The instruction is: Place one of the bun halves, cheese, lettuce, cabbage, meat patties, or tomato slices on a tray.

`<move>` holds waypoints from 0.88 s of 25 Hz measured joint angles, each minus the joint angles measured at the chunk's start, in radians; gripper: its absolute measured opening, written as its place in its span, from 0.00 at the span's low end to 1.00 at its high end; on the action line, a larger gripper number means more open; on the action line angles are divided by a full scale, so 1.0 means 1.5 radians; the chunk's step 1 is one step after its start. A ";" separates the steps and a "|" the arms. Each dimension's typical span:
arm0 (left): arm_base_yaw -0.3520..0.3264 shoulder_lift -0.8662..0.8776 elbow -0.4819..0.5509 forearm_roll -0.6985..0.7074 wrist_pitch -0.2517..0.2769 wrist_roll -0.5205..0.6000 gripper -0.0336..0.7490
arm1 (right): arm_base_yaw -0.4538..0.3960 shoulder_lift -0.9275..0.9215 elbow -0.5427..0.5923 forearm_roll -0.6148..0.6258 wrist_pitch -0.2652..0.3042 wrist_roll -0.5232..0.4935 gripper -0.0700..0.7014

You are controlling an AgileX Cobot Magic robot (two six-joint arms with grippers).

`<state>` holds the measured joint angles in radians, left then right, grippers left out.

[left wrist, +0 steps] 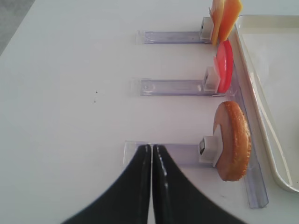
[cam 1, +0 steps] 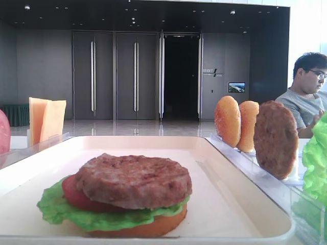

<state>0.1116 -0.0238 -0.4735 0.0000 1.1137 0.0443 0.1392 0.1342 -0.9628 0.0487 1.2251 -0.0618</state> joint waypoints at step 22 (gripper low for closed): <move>0.000 0.000 0.000 0.000 0.000 0.000 0.03 | -0.013 -0.096 0.216 0.085 -0.085 -0.070 0.82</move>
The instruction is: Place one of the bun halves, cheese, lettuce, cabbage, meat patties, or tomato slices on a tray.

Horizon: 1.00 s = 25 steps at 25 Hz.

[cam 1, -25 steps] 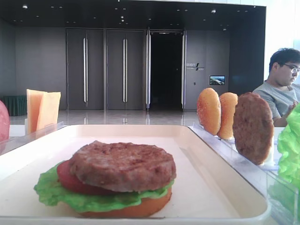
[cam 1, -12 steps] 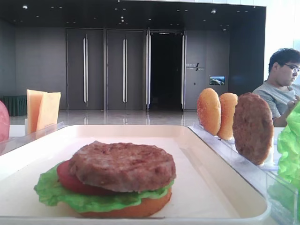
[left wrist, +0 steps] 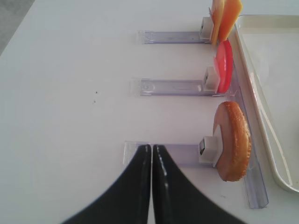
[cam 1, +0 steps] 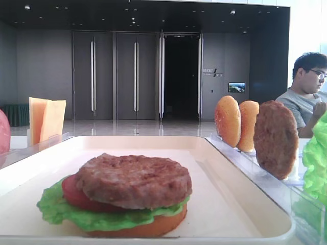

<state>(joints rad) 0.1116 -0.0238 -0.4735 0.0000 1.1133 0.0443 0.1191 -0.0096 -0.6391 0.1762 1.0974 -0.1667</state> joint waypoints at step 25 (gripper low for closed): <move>0.000 0.000 0.000 0.000 0.000 0.000 0.03 | -0.001 0.001 0.077 0.036 0.001 0.001 0.82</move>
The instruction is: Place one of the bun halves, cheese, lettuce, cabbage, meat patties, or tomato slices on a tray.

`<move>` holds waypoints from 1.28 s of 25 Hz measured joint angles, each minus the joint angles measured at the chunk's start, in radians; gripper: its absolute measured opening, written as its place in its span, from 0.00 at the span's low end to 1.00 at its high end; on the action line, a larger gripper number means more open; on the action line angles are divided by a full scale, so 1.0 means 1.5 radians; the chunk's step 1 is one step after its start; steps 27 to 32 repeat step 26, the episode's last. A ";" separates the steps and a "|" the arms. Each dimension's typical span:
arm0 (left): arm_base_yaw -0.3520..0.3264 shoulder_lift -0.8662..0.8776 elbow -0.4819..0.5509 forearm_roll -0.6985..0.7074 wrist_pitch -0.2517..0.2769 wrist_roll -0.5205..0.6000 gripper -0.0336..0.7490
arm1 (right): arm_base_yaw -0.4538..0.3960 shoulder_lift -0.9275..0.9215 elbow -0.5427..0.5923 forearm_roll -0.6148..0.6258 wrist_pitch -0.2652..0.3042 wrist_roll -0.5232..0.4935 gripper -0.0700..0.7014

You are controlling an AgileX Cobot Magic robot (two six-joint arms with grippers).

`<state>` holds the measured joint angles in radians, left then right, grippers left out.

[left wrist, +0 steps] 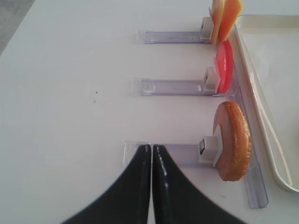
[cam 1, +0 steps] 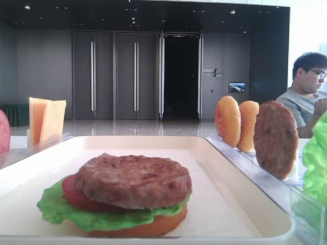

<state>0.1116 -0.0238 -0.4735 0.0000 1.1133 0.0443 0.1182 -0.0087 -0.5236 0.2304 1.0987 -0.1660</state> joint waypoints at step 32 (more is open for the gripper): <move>0.000 0.000 0.000 0.000 0.000 0.000 0.03 | 0.000 0.000 0.012 0.005 0.021 0.016 0.82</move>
